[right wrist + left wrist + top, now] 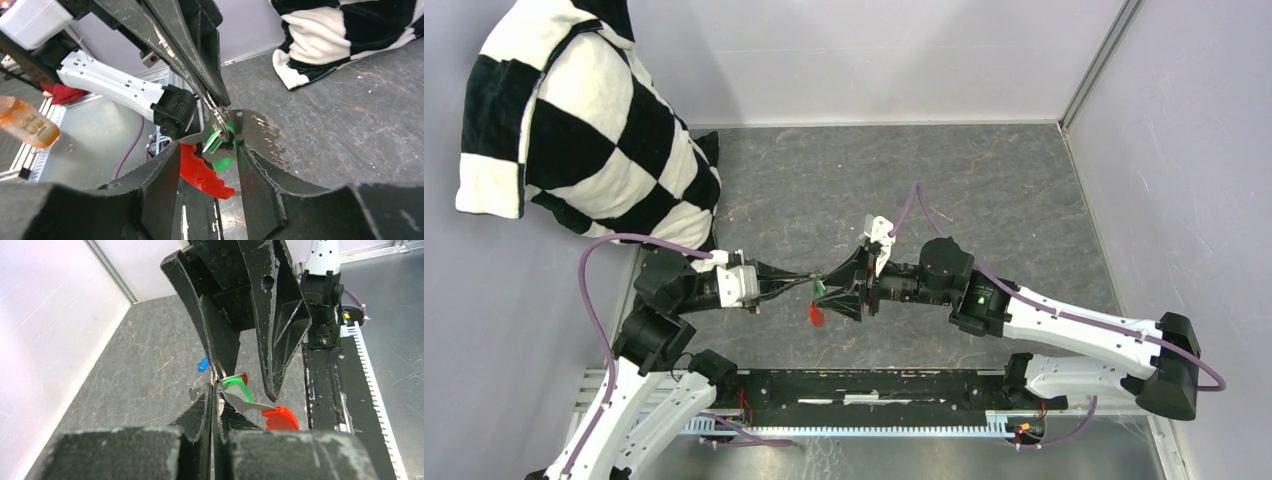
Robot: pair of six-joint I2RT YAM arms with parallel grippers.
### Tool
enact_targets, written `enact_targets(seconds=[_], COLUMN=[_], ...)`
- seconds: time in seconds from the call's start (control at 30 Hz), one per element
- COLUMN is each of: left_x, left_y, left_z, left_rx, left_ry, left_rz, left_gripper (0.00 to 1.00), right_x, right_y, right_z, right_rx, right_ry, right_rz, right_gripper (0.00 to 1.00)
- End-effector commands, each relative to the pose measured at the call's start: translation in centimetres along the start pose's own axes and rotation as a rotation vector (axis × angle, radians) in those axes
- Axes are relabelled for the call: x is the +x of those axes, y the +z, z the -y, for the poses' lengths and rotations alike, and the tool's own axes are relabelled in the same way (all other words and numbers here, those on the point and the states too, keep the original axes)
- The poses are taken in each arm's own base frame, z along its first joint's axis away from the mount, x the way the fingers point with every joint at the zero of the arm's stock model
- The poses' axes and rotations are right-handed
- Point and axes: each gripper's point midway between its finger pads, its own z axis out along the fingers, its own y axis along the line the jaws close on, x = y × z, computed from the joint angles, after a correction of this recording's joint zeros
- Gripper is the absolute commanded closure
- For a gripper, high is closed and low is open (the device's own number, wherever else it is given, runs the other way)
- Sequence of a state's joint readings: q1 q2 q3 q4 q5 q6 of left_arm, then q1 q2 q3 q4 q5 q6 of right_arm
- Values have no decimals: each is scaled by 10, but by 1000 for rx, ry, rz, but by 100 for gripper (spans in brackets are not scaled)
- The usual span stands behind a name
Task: Put the keys on the keyring
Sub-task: Adjust the key on the keyring.
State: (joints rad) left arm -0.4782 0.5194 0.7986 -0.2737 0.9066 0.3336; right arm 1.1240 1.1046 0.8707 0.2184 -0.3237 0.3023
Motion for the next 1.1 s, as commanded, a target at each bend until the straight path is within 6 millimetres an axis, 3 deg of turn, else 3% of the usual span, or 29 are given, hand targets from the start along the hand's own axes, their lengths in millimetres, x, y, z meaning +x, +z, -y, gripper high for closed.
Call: enact_targets(seconds=[0.0,0.1,0.43,1.07], left_x=[-9,-8,-9,-12], left_y=[-1,-2,-2,-2], left_z=[-6,-6,-4,-5], left_rx=[-36,-37,-30,-36], left_ry=[23,22,21,26], left_rz=[27,24,28,36], left_gripper=[98,98,98,98], right_x=[-27,-29,-23,10], right_y=[0,-3,-7,-16], right_z=[16,18,11,4], right_rx=[130,151,123,73], right_ry=[-83,-94,-90,-69], right_rz=[60,72,50,-74], right_gripper=[55,67,91,96])
